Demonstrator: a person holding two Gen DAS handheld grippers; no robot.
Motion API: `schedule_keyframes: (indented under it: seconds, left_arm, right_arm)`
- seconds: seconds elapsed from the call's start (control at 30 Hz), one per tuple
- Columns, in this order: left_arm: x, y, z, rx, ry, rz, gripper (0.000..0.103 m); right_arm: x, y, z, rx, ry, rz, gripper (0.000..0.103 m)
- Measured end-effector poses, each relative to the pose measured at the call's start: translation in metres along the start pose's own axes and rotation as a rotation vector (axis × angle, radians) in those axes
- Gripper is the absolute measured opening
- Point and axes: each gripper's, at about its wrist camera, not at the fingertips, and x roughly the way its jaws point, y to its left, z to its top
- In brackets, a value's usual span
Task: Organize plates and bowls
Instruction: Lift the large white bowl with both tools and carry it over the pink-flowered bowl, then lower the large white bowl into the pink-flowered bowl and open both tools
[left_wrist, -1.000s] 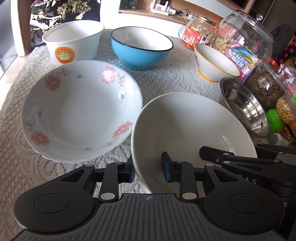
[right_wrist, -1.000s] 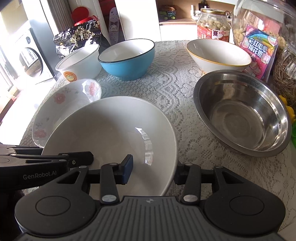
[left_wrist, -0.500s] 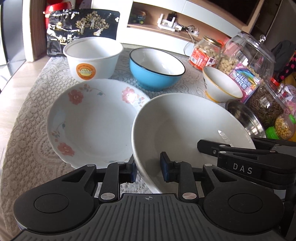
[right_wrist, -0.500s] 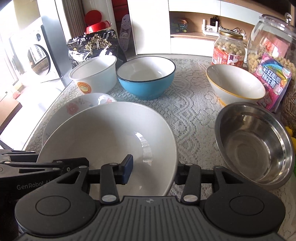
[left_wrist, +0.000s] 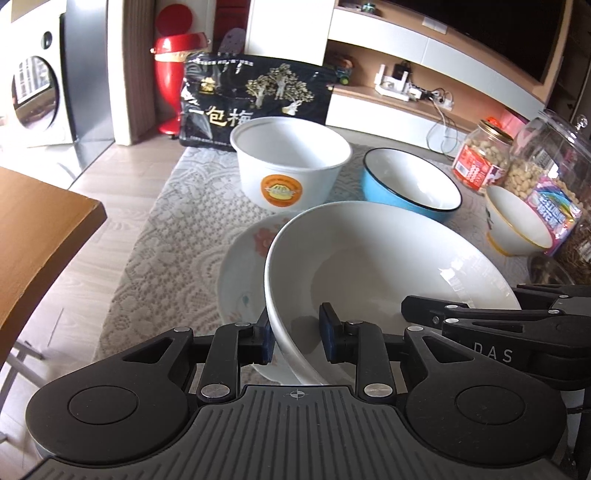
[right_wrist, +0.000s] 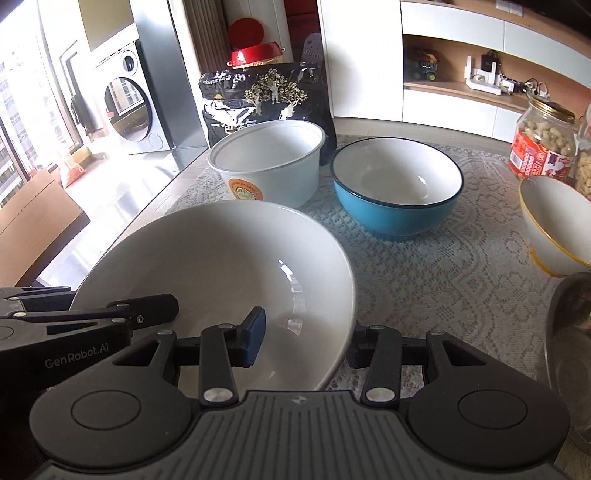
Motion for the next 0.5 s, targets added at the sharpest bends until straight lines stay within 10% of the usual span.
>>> schedule_keyframes:
  seconds: [0.5]
  left_arm:
    - [0.042,0.021,0.009,-0.007,0.062,-0.004,0.029]
  right_arm:
    - [0.048,-0.001,0.012,0.002,0.070,0.016,0.042]
